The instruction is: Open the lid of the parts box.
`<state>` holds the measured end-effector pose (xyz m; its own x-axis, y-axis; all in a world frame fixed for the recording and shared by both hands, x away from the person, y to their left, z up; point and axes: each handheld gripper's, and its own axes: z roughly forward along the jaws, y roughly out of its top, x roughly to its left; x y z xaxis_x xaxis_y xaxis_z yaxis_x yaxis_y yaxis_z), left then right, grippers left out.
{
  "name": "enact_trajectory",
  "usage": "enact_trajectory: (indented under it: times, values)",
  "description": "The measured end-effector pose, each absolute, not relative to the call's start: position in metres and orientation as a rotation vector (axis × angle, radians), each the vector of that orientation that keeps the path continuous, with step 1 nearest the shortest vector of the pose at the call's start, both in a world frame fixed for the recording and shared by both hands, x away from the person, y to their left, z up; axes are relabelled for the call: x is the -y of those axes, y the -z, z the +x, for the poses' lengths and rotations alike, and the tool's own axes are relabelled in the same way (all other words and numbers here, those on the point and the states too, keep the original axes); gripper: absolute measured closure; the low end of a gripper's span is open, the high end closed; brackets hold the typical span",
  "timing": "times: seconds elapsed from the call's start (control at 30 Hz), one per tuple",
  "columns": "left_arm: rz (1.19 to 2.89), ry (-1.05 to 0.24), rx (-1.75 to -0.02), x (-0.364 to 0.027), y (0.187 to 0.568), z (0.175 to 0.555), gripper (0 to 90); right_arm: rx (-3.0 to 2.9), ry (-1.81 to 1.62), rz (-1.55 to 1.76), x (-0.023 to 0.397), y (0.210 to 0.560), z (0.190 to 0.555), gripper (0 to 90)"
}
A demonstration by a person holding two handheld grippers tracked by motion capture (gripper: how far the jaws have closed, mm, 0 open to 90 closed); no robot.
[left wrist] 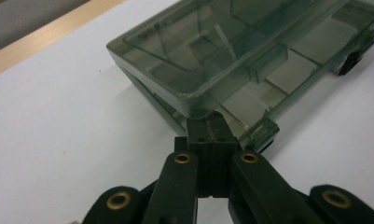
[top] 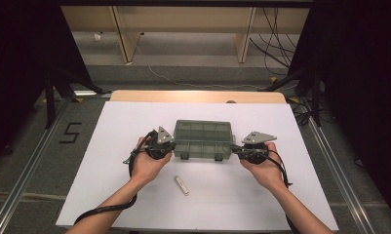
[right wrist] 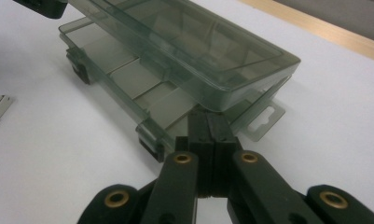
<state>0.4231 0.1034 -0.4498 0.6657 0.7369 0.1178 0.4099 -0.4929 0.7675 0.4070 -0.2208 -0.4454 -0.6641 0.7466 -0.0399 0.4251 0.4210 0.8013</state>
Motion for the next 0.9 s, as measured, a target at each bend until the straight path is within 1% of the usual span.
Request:
enact_trajectory:
  times: [0.3,0.4,0.47,0.5,0.53,0.57,0.67,0.73,0.77,0.8,0.83,0.87,0.9]
  values:
    - [2.141,-0.580,-0.856,-0.092,0.439,0.430,89.5,-2.247,-1.143,0.998,0.222,0.439,0.411,90.0]
    - [2.121,-0.595,-0.848,-0.089,0.437,0.432,89.5,-2.207,-1.098,1.021,0.223,0.438,0.410,81.0]
    - [2.124,-0.596,-0.855,-0.089,0.435,0.433,89.5,-2.173,-1.070,1.015,0.224,0.438,0.411,76.6]
    - [2.124,-0.629,-0.818,-0.090,0.433,0.435,89.5,-2.152,-1.057,1.015,0.224,0.438,0.412,73.8]
    - [2.135,-0.616,-0.824,-0.091,0.432,0.435,89.5,-2.146,-1.054,1.013,0.223,0.438,0.412,70.7]
    - [2.115,-0.634,-0.822,-0.091,0.433,0.435,89.5,-2.133,-1.048,1.002,0.221,0.438,0.412,68.8]
    - [2.123,-0.631,-0.831,-0.095,0.431,0.436,89.5,-2.076,-1.055,0.975,0.217,0.435,0.414,65.3]
    - [2.099,-0.640,-0.846,-0.096,0.432,0.437,89.4,-2.054,-1.051,0.941,0.214,0.434,0.417,64.8]
    - [2.114,-0.648,-0.840,-0.097,0.432,0.438,89.3,-2.043,-1.052,0.944,0.213,0.433,0.417,64.8]
    - [2.085,-0.653,-0.856,-0.097,0.434,0.438,87.6,-2.042,-1.049,0.940,0.212,0.433,0.418,64.9]
    - [2.118,-0.670,-0.845,-0.099,0.434,0.438,84.4,-2.036,-1.045,0.934,0.211,0.433,0.419,65.1]
    - [2.066,-0.672,-0.883,-0.097,0.437,0.438,80.5,-2.022,-1.042,0.920,0.211,0.432,0.421,65.6]
    - [2.112,-0.700,-0.861,-0.101,0.435,0.439,77.3,-2.021,-1.047,0.924,0.210,0.432,0.421,66.2]
